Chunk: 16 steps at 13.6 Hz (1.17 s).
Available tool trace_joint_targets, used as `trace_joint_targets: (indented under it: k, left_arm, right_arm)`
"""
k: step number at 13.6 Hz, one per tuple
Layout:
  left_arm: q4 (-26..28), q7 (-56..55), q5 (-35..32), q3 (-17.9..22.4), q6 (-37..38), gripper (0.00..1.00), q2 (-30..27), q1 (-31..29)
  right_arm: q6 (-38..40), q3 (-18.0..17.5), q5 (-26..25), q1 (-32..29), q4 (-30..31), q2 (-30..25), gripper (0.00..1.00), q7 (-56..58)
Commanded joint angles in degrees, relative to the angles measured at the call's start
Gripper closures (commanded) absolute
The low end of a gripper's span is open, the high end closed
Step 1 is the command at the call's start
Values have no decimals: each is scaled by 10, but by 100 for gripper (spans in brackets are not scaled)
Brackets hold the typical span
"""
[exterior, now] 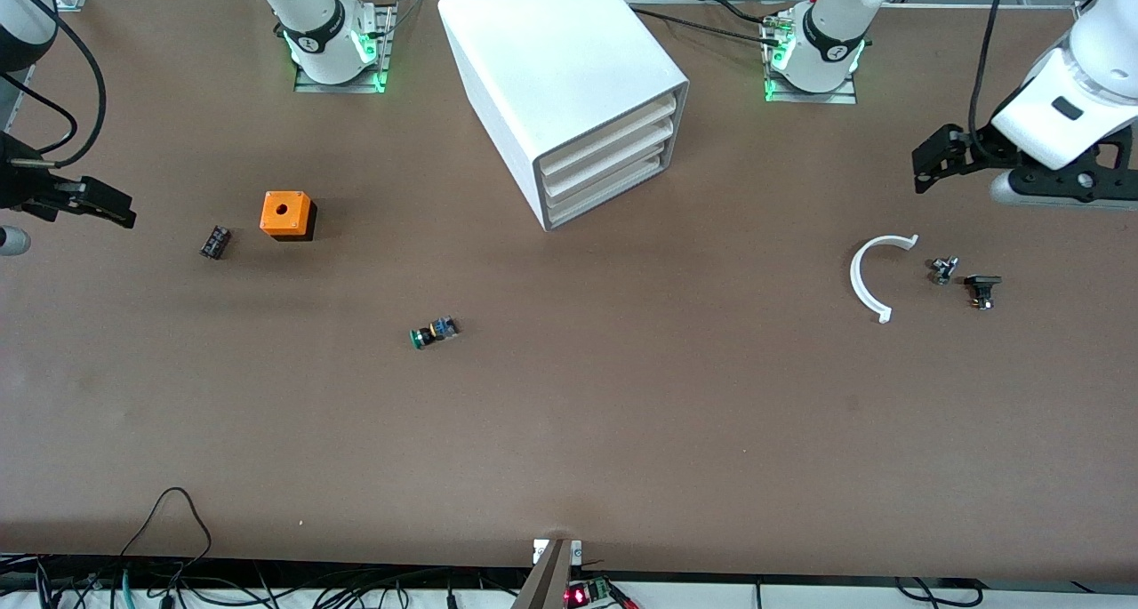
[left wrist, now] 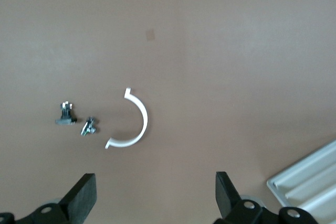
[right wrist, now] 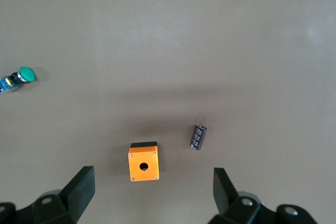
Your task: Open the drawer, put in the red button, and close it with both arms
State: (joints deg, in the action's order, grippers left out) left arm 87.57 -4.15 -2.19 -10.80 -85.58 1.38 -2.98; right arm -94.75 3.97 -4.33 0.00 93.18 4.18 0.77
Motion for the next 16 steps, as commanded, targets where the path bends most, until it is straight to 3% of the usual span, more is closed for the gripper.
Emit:
trace_joint_targets:
  k: [1, 5, 16]
  left_arm:
    - [-21, 21, 19, 2, 26, 0, 17, 1]
    - [-28, 13, 18, -1, 25, 0, 19, 3]
    - [-32, 20, 23, 2, 25, 0, 20, -6]
  right_arm:
    - [-10, 4, 12, 6, 29, -25, 0, 8]
    - [-11, 3, 12, 6, 60, -50, 0, -18]
    - [-15, 6, 12, 5, 65, -52, 0, -10]
